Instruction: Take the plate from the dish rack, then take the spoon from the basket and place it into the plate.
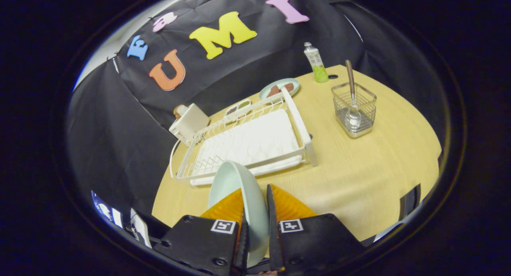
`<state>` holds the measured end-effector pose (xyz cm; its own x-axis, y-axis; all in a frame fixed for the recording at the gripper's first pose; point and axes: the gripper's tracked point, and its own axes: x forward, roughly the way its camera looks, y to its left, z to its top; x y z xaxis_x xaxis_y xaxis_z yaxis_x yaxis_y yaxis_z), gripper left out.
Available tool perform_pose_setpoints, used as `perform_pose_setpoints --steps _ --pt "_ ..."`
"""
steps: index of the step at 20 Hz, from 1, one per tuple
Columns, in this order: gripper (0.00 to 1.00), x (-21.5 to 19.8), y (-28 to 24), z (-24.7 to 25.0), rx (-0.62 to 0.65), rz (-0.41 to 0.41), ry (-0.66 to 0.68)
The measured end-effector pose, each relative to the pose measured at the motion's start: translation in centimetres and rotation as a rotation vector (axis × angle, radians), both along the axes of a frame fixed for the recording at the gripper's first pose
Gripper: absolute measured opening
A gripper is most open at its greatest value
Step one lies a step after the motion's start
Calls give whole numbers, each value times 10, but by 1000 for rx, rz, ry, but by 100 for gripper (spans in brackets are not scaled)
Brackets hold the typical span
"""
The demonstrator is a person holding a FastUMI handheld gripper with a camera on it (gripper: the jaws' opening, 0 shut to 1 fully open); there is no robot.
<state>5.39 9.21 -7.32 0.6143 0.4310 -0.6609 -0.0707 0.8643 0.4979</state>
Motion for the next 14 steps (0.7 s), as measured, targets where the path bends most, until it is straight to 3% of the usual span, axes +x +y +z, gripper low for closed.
perform_pose_setpoints --steps 11,14 --pt "30 16 -22 -48 97 -61 89" --pt "36 22 -31 -47 93 -79 72"
